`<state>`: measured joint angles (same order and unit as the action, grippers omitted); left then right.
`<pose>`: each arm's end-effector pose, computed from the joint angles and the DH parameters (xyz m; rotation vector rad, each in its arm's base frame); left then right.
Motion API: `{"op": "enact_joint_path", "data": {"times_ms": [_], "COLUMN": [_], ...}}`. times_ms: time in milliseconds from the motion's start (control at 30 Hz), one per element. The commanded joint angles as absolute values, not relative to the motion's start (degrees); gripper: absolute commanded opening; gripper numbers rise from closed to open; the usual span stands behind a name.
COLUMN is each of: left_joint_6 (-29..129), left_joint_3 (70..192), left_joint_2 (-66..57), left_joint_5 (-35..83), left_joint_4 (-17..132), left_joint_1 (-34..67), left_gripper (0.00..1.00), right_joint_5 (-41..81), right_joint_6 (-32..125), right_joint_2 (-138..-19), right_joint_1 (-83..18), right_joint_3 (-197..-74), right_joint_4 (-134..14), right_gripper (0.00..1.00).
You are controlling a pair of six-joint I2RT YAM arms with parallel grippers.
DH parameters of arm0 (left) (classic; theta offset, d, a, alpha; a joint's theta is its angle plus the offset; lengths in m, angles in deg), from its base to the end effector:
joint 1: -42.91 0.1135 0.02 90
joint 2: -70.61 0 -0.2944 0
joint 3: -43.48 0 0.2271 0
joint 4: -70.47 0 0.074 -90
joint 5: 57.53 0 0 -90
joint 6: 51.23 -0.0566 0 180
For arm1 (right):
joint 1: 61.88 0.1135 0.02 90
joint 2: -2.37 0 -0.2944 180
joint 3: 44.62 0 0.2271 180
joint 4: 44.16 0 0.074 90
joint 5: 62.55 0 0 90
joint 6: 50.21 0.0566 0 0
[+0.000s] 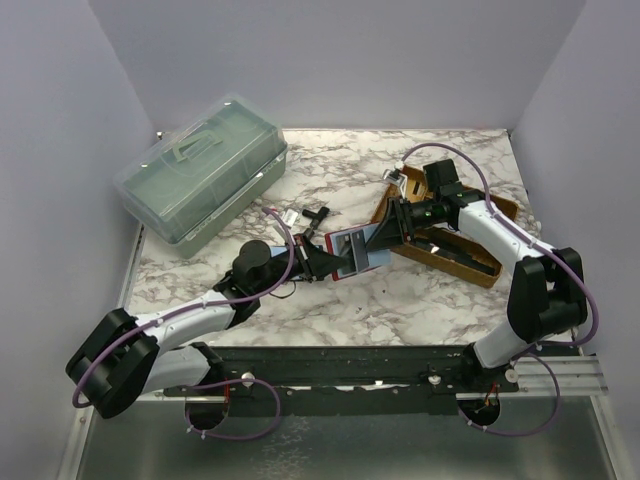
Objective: Take the credit cards out of the card holder
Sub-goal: Remove the credit card from the card holder.
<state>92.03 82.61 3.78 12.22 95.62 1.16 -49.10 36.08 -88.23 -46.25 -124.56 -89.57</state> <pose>0.1602 -0.1692 0.2729 0.1274 1.8508 -1.5103 0.2692 0.1325 0.2936 -0.8664 2.0210 1.7454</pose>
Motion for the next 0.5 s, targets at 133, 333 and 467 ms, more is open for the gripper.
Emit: {"op": "enact_joint_path", "data": {"times_ms": [133, 333, 467], "left_joint_6": [90.51, 90.07, 89.82], "left_joint_3": [84.33, 85.08, 86.20], "left_joint_2": [7.25, 8.09, 8.21], "left_joint_5": [13.35, 13.50, 13.18], "left_joint_4": [96.50, 95.59, 95.41], "left_joint_1": [0.90, 0.94, 0.89], "left_gripper": [0.00, 0.00, 0.00], "right_joint_5": [-47.79, -48.49, -50.41], "right_joint_6": [36.52, 36.86, 37.73], "right_joint_2": [-86.86, -86.70, -86.90], "right_joint_1": [-46.24, -46.24, -46.24], "right_joint_3": [-125.55, -125.68, -125.40], "right_joint_4": [-90.78, -90.60, -89.74], "right_gripper": [0.53, 0.56, 0.57]}}
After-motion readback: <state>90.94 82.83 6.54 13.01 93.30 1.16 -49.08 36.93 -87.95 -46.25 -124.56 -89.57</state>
